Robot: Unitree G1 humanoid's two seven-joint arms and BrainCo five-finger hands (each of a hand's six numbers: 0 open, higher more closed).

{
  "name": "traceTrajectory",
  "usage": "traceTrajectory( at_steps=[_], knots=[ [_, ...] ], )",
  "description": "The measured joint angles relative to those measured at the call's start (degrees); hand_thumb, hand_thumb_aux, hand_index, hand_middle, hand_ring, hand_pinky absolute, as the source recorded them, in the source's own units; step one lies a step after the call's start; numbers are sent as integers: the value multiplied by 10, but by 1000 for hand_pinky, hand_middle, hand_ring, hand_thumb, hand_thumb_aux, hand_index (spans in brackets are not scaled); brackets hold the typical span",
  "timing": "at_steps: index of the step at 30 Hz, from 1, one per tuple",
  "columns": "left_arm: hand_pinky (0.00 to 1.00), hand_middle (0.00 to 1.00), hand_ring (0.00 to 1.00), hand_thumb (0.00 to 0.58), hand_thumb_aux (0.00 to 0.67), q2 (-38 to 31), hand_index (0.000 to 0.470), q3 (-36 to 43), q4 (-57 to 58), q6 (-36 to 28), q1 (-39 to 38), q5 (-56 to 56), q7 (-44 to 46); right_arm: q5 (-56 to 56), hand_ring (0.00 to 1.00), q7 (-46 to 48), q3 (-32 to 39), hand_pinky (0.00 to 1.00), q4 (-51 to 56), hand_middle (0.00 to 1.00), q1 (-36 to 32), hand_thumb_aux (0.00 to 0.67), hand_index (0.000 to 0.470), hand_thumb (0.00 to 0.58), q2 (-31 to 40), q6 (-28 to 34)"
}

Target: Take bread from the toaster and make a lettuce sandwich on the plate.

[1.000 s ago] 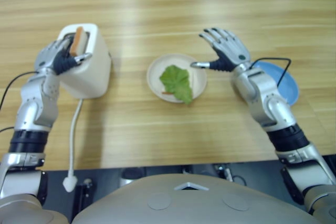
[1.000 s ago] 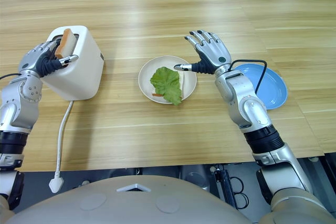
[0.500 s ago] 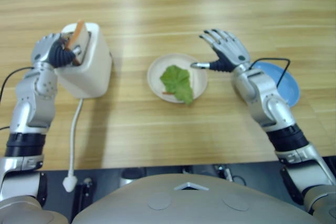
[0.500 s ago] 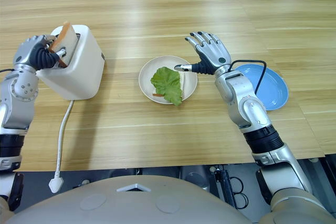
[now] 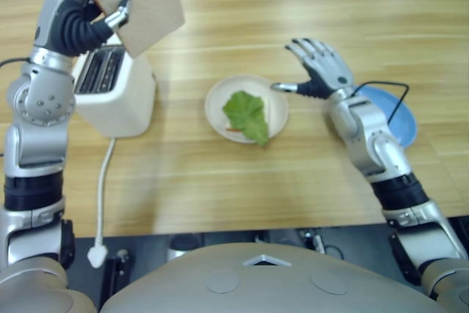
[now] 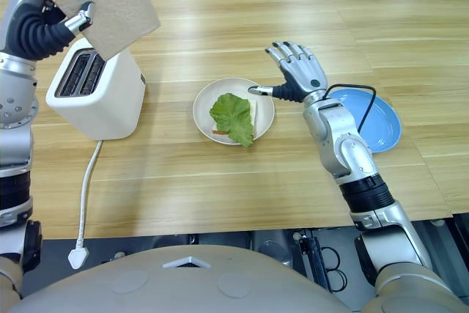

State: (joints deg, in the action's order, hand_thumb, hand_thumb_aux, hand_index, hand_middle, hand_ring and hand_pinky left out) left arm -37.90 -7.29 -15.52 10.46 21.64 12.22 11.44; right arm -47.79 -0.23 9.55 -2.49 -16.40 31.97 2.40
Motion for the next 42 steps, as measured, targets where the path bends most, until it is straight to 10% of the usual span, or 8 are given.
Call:
traceTrajectory(
  at_steps=[16,42],
  knots=[
    [1000,1000,1000,580,670,240,460,175,616,26,236,-148,342,116,0,-68,-159,0,13,0,1,0,0,0,19,-16],
    [1000,1000,1000,580,670,300,460,241,904,107,336,55,182,76,0,37,31,0,-47,0,39,0,0,0,-11,-68]
  ],
)
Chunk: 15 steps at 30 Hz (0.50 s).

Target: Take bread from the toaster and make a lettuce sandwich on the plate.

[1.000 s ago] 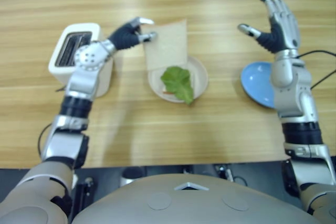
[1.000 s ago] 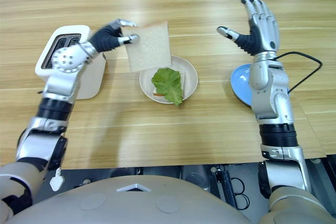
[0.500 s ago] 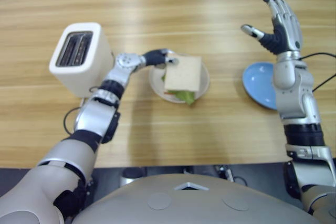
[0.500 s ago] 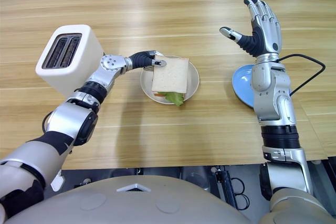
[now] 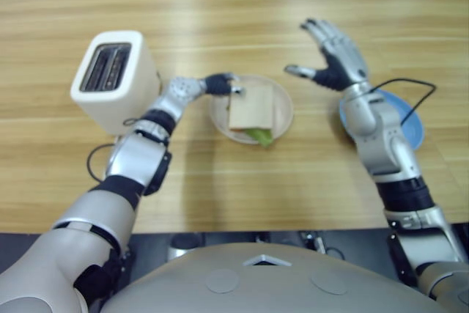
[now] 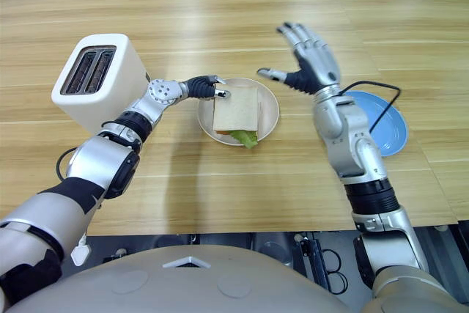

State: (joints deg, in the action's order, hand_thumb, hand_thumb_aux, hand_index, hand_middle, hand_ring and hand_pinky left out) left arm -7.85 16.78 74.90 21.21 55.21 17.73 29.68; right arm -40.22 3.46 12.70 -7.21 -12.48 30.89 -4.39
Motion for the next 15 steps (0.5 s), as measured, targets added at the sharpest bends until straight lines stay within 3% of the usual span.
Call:
traceTrajectory(
  at_steps=[15],
  knots=[
    [1000,1000,1000,580,670,21,460,58,22,-27,18,100,-110,-50,0,95,103,0,56,0,13,0,0,0,10,-41]
  ],
)
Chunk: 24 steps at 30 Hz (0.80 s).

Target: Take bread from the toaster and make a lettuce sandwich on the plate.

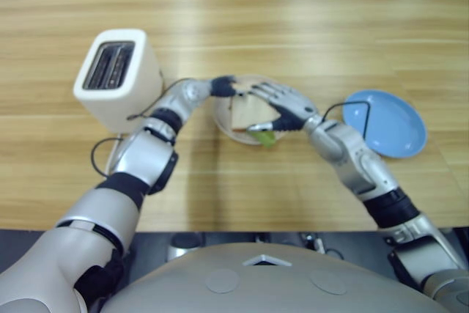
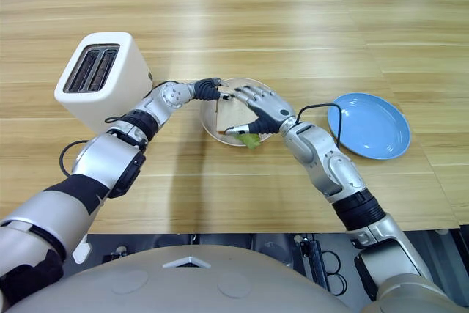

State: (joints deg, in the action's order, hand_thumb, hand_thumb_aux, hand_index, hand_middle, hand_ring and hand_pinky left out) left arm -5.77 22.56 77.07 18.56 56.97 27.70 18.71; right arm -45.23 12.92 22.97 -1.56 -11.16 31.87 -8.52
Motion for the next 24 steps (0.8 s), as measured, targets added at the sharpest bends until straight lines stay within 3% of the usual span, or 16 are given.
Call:
traceTrajectory(
  at_steps=[18,19,20,24],
  knots=[
    [1000,1000,1000,580,670,0,460,23,13,-12,0,40,-28,-63,0,-16,62,0,154,0,-92,0,0,0,-28,-34],
    [1000,1000,1000,576,617,-1,424,24,13,-12,0,41,-30,-70,0,-16,65,0,156,0,-94,0,0,0,-29,-34],
    [0,0,0,0,0,-1,0,26,15,-12,0,46,-37,-79,0,-16,68,0,159,0,-95,0,0,0,-32,-33],
    [0,0,0,0,0,-6,0,47,16,-7,0,71,-81,-101,0,-15,81,0,161,0,-97,0,0,0,-35,-26]
  ],
)
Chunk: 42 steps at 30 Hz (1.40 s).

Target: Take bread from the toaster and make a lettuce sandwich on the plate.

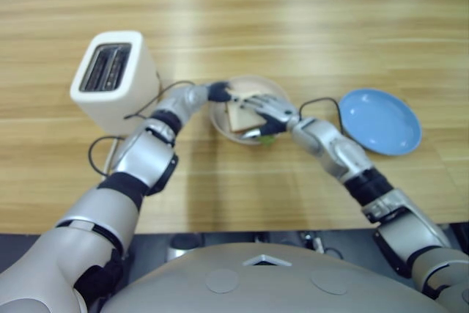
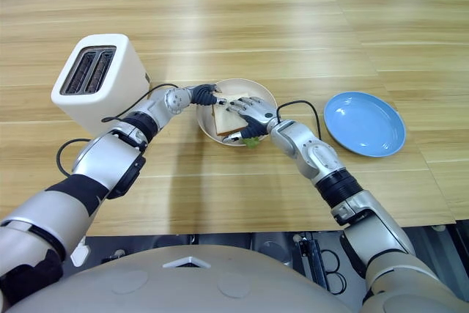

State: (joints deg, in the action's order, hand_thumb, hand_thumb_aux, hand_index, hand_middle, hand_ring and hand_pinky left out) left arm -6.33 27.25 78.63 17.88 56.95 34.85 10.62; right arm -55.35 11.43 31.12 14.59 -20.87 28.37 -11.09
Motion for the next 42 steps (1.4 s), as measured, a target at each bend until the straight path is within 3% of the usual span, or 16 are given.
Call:
traceTrajectory(
  at_steps=[5,8,11,15,22,29,33,34,35,36,37,42],
  knots=[
    [0,0,0,0,0,-22,0,12,-2,53,20,26,-90,-9,0,7,3,0,0,0,0,0,0,0,-3,10],
    [0,0,0,0,0,-36,0,-23,-40,110,52,-4,-116,-11,0,13,7,0,2,0,-5,0,0,0,-10,14],
    [0,0,0,0,0,-50,0,-64,-83,166,54,-52,-102,-11,0,16,10,0,4,0,-13,0,0,0,-12,14],
    [0,0,0,0,0,-91,0,-115,-159,214,1,-126,-48,-6,0,17,5,0,-1,0,-11,0,0,0,-8,14],
    [0,0,0,0,0,-114,0,-159,-354,176,-172,-225,58,55,0,-11,-50,0,-64,0,17,0,0,0,2,2],
    [0,0,0,0,0,-130,0,-192,-552,81,-303,-288,102,154,0,-95,-202,0,-221,0,19,0,0,0,1,-23],
    [0,0,0,0,0,-138,0,-203,-658,29,-358,-347,150,231,0,-84,-257,0,-282,0,45,0,0,0,-7,-18],
    [0,0,0,209,134,-147,92,-202,-696,17,-378,-365,171,246,0,-68,-268,0,-292,0,55,0,0,0,1,-11],
    [761,761,761,540,494,-154,339,-200,-711,12,-386,-373,183,251,98,-60,-271,98,-293,98,59,344,236,443,8,-8],
    [1000,1000,1000,580,670,-171,460,-197,-745,-4,-401,-389,212,266,1000,-32,-276,1000,-294,1000,68,596,409,573,27,3],
    [1000,1000,1000,580,670,-199,460,-192,-786,-14,-416,-404,243,285,1000,3,-284,1000,-296,1000,88,670,460,580,54,11],
    [1000,1000,1000,580,670,-299,460,-197,-878,-99,-428,-453,347,396,1000,158,-314,1000,-316,1000,200,670,460,580,144,46]
  ],
)
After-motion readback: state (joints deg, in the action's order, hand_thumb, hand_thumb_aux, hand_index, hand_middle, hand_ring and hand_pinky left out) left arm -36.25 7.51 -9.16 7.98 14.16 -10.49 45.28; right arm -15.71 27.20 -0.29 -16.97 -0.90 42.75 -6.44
